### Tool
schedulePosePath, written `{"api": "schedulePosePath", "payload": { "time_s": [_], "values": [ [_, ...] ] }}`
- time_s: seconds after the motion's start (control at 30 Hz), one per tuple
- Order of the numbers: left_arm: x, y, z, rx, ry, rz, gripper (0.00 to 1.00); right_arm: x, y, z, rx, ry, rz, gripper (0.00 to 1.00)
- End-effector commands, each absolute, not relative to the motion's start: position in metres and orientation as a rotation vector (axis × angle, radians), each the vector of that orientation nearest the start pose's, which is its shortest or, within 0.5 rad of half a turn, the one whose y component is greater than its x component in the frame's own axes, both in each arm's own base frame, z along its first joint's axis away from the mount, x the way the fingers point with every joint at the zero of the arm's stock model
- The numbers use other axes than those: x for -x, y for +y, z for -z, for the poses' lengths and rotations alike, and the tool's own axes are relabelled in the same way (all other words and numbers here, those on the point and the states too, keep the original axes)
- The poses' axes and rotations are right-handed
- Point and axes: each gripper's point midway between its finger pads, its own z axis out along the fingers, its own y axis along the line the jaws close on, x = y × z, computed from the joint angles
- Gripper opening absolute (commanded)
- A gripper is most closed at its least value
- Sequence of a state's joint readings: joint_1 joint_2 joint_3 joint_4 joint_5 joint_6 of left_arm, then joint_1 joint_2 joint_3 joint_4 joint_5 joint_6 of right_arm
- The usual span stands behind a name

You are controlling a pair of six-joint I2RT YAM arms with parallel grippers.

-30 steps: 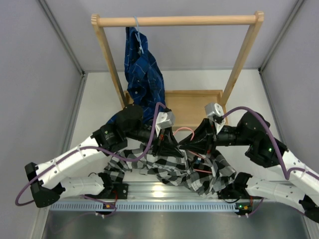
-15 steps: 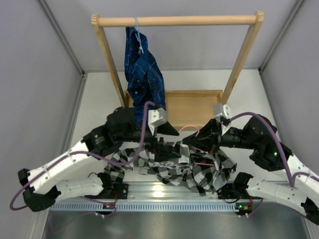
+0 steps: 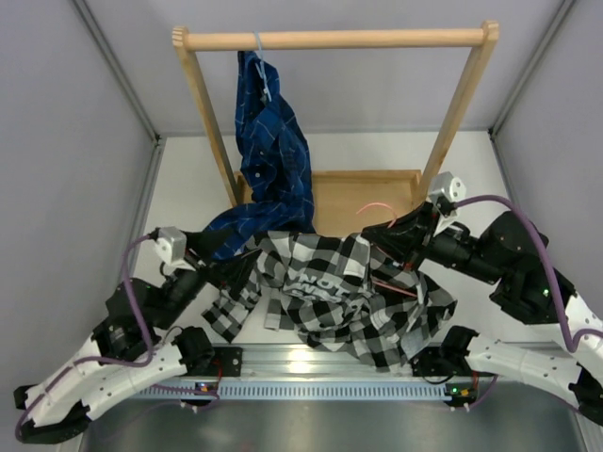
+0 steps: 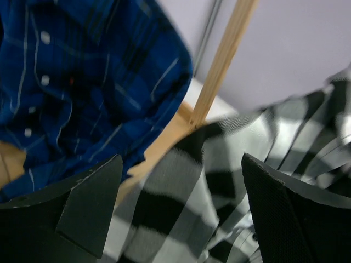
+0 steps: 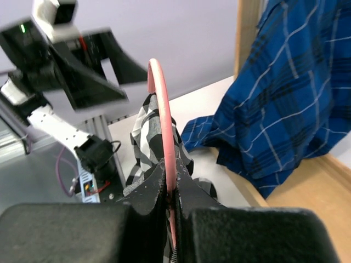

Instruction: Place the shirt on the hanger

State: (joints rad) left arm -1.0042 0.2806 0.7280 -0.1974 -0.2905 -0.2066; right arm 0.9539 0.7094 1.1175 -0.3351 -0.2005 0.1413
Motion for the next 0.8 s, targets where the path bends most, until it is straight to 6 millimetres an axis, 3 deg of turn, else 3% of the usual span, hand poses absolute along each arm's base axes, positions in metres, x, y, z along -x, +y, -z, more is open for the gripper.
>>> {"api": "schedulePosePath", "payload": {
  "time_s": [0.0, 0.2, 0.37, 0.47, 0.5, 0.57, 0.63, 0.67, 0.7, 0.73, 0.77],
  "values": [
    [-0.167, -0.148, -0.327, -0.153, 1.476, 0.765, 0.92, -0.133, 0.228, -0.45, 0.662, 1.356, -0.97, 0.0],
    [-0.176, -0.158, -0.292, -0.125, 1.563, 0.743, 0.88, -0.142, 0.226, -0.455, 0.627, 1.385, -0.931, 0.0],
    [-0.183, -0.157, -0.292, -0.093, 1.537, 0.722, 0.78, -0.14, 0.231, -0.457, 0.648, 1.389, -0.952, 0.0],
    [-0.187, -0.165, -0.294, -0.105, 1.522, 0.723, 0.82, -0.138, 0.236, -0.455, 0.662, 1.396, -0.973, 0.0],
    [-0.188, -0.169, -0.294, -0.115, 1.522, 0.727, 0.92, -0.139, 0.238, -0.453, 0.665, 1.403, -0.974, 0.0],
    [-0.191, -0.18, -0.293, -0.137, 1.525, 0.734, 0.98, -0.14, 0.239, -0.452, 0.662, 1.403, -0.977, 0.0],
    [-0.195, -0.186, -0.295, -0.135, 1.511, 0.739, 0.82, -0.14, 0.242, -0.45, 0.664, 1.406, -0.988, 0.0],
    [-0.199, -0.188, -0.29, -0.131, 1.526, 0.72, 0.65, -0.139, 0.242, -0.452, 0.662, 1.396, -0.996, 0.0],
    [-0.202, -0.187, -0.288, -0.115, 1.536, 0.704, 0.19, -0.137, 0.242, -0.452, 0.665, 1.395, -1.003, 0.0],
    [-0.207, -0.184, -0.285, -0.086, 1.548, 0.679, 0.02, -0.138, 0.241, -0.452, 0.661, 1.394, -0.999, 0.0],
    [-0.21, -0.18, -0.28, -0.042, 1.576, 0.657, 0.0, -0.139, 0.241, -0.452, 0.658, 1.396, -0.993, 0.0]
  ]
}}
